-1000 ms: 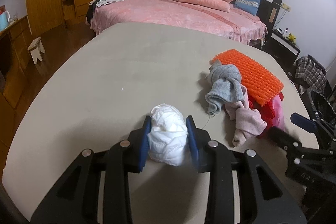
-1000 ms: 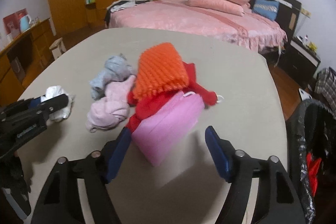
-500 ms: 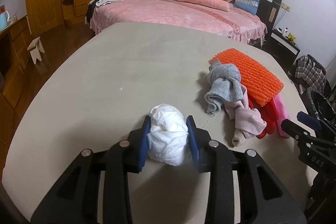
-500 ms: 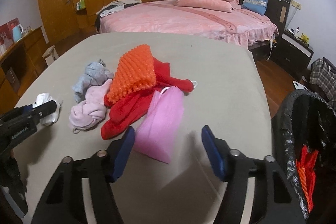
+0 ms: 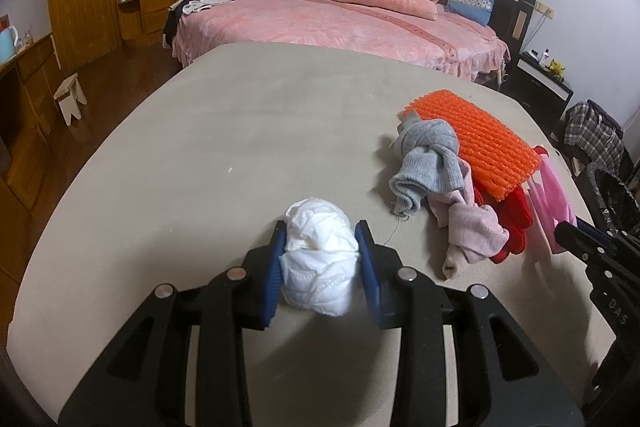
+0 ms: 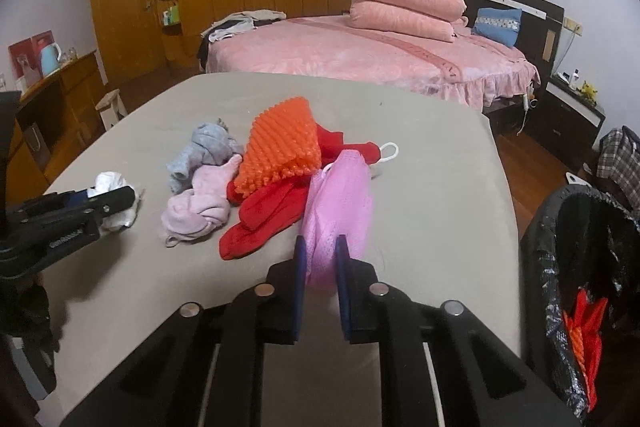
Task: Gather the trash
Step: 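Carry the white tissue and pink mesh bag over the bin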
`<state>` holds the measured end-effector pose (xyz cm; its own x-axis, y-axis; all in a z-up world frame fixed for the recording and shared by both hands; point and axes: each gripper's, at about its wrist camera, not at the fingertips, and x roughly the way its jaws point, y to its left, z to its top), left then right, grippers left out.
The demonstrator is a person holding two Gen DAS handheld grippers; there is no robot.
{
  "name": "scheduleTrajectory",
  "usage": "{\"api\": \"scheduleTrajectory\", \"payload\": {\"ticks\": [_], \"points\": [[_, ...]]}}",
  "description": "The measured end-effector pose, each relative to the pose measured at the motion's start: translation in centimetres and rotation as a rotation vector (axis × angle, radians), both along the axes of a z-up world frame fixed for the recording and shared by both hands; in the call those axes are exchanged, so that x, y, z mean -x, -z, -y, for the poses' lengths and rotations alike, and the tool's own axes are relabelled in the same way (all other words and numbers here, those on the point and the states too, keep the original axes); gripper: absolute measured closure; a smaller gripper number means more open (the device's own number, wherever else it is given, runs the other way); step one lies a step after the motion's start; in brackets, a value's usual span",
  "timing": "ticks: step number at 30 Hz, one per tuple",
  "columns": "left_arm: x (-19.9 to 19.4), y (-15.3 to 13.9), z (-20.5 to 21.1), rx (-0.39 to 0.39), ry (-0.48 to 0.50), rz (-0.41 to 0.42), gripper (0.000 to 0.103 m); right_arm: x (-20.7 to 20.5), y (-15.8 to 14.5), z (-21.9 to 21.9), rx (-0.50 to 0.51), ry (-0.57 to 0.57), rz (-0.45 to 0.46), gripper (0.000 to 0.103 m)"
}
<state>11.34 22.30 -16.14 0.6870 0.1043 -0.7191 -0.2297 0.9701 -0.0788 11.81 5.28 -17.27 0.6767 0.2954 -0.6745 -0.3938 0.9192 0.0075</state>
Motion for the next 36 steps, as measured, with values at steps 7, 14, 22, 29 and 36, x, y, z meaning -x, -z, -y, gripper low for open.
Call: {"api": "scheduleTrajectory", "payload": {"ticks": [7, 14, 22, 29, 36], "points": [[0.3, -0.4, 0.6, -0.030, -0.002, 0.018, 0.070, 0.2, -0.6, 0.9, -0.026, 0.003, -0.009, 0.089], [1.0, -1.0, 1.8, -0.040, 0.004, 0.049, 0.070, 0.7, -1.9, 1.7, -0.063, -0.007, 0.003, 0.089], [1.7, -2.2, 4.3, -0.006, 0.052, 0.084, 0.070, 1.1, -3.3, 2.9, -0.094, -0.004, 0.017, 0.089], [1.9, -4.9, 7.0, -0.015, 0.105, 0.137, 0.070, 1.7, -4.7, 4.1, -0.115, 0.008, 0.041, 0.089], [2.1, -7.8, 9.3, -0.015, 0.136, 0.185, 0.070, 2.2, -6.3, 5.6, -0.142, 0.024, 0.065, 0.089]]}}
